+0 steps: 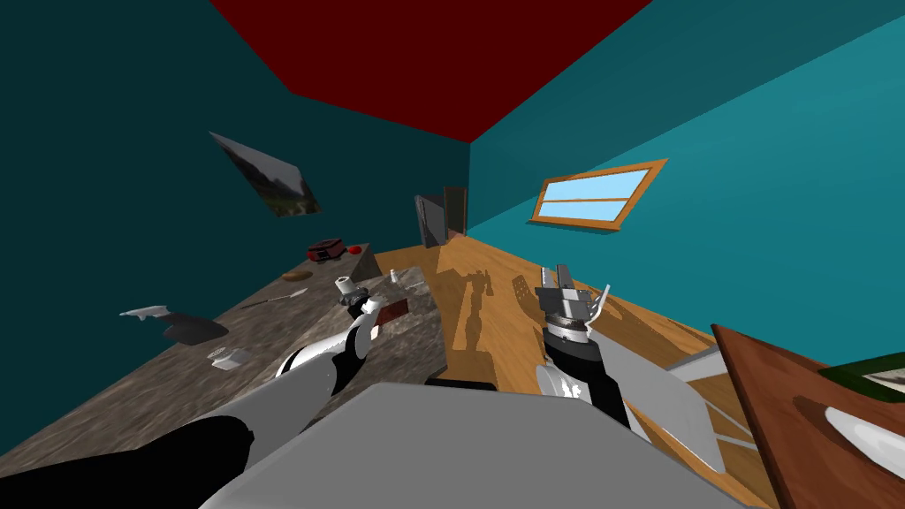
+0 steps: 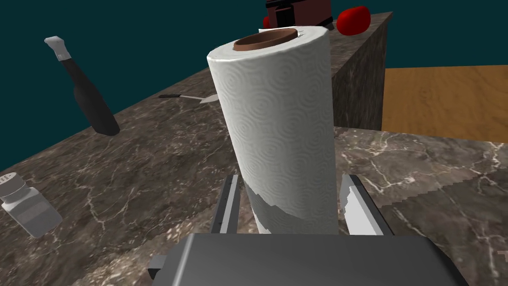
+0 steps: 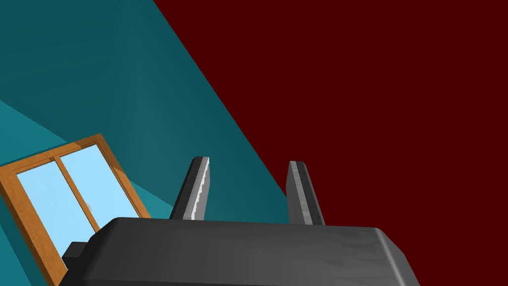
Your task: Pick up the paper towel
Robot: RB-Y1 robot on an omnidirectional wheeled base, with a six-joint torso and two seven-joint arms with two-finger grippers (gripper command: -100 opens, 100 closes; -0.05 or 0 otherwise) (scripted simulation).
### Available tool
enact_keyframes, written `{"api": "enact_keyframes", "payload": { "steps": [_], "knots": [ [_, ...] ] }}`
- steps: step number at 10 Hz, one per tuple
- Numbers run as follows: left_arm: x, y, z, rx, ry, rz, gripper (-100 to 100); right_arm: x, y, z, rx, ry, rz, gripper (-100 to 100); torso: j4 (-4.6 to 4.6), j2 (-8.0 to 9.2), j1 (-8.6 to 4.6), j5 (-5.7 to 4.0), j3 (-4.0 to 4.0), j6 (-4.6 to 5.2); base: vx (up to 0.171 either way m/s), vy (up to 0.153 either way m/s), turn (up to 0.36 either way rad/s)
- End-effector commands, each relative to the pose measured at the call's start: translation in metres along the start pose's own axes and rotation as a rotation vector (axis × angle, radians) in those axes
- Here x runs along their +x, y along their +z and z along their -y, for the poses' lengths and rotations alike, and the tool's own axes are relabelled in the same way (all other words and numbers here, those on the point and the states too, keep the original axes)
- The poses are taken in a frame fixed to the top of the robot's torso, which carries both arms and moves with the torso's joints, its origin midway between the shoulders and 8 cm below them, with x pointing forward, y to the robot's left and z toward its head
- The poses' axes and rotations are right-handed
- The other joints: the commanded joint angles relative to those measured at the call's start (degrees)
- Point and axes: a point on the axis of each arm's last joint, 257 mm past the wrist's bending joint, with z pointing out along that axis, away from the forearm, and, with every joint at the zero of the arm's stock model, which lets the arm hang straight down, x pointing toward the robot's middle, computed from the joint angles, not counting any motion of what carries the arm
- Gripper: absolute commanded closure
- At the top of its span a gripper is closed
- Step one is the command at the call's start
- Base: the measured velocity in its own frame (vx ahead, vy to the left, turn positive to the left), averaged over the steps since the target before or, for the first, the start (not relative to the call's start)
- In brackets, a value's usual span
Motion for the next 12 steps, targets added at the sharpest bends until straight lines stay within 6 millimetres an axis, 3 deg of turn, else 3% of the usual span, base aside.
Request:
{"api": "enact_keyframes", "payload": {
  "steps": [1,3,4,5,6,9,10,11,12],
  "knots": [
    [0.0,0.0,0.0,0.0,0.0,0.0,100,0.0,0.0,0.0,0.0,0.0,0.0,0,0.0,0.0,0.0,0.0,0.0,0.0,0.0,0.0,0.0],
    [0.0,0.0,0.0,0.0,0.001,0.0,100,0.0,0.0,0.0,0.0,0.0,0.0,0,0.0,-0.02,0.01,0.01,-0.01,0.0,0.0,0.0,0.0],
    [0.0,0.0,0.0,0.0,0.001,0.0,0,0.0,0.0,0.0,0.0,0.0,0.0,0,0.01,-0.02,0.01,0.01,-0.01,0.01,0.0,0.0,0.0],
    [-0.001,-0.017,-0.031,-0.052,0.008,-0.005,100,0.0,0.0,0.0,0.0,0.0,0.0,0,0.01,-0.02,0.01,0.01,-0.01,0.01,0.035,0.008,0.314],
    [0.001,-0.028,-0.05,-0.084,0.011,-0.009,100,0.0,0.0,0.0,0.0,0.0,0.0,0,-0.05,-0.08,0.03,0.06,-0.06,-0.14,0.072,0.011,0.417],
    [0.001,-0.028,-0.05,-0.084,0.011,-0.009,100,0.0,0.0,0.0,0.0,0.0,0.0,0,-0.19,-0.15,0.17,0.21,-0.17,-0.07,0.023,-0.003,0.059],
    [0.002,-0.039,-0.069,-0.116,0.013,-0.014,100,0.0,0.0,0.0,0.0,0.0,0.0,0,-0.19,-0.13,0.19,0.21,-0.16,-0.04,0.011,0.004,0.198],
    [-0.016,-0.044,-0.069,-0.122,0.033,0.019,100,0.0,0.0,0.0,0.0,0.0,0.0,0,-0.21,-0.16,0.23,0.21,-0.19,-0.14,0.029,0.001,0.13],
    [-0.014,-0.043,-0.069,-0.121,0.028,0.016,100,0.0,0.0,0.0,0.0,0.0,0.0,0,-0.36,-0.16,0.29,0.37,-0.25,-0.21,0.018,0.005,0.02]
  ]
}}
